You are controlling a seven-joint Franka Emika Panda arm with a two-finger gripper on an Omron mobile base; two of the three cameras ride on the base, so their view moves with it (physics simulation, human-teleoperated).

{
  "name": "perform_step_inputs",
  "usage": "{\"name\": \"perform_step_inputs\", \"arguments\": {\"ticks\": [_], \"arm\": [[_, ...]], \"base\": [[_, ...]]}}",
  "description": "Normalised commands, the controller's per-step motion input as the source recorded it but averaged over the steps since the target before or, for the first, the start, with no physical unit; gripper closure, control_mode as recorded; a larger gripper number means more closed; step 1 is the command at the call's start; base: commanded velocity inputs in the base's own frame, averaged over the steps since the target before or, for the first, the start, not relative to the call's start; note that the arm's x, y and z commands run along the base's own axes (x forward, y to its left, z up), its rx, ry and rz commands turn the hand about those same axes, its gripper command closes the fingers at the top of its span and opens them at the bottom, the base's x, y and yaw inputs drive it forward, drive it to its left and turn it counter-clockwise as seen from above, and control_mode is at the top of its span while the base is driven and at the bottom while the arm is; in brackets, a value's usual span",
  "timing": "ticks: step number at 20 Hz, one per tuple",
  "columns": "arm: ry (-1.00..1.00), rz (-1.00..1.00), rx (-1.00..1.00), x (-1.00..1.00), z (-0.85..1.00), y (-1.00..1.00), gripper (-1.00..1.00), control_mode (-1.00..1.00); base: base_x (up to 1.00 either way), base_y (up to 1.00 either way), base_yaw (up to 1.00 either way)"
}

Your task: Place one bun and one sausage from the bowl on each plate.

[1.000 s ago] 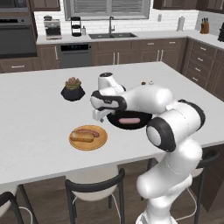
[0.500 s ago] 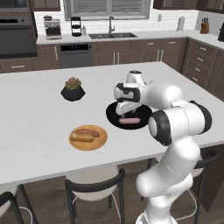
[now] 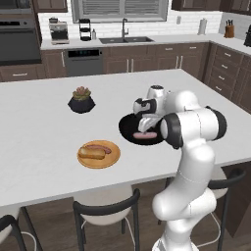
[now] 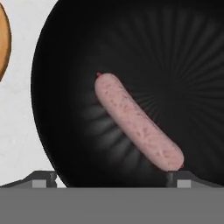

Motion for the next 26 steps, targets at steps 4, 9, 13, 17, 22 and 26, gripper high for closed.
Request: {"name": "perform_step_inputs", "arguments": {"ticks": [4, 9, 13, 17, 22, 26], "arm": [[0.0, 0.05, -0.06, 0.21, -0.4, 0.0, -1.0, -1.0], [0.0, 0.06, 0.0, 0.48, -0.25, -0.08, -1.0, -1.0], [0.0, 0.07, -0.03, 0.13, -0.36, -0.09, -1.0, -1.0], [0.05, 0.05, -0.03, 0.06, -0.33, 0.0, -1.0, -1.0], [0.04, 0.05, -0.07, 0.05, -0.34, 0.0, 1.0, -1.0], [0.0, 0.01, 0.0, -0.02, 0.0, 0.0, 1.0, -1.0]], "base": [[0.0, 0.0, 0.0], [0.0, 0.0, 0.0], [0.0, 0.0, 0.0], [0.0, 0.0, 0.0], [0.0, 0.0, 0.0], [0.0, 0.0, 0.0]]}}
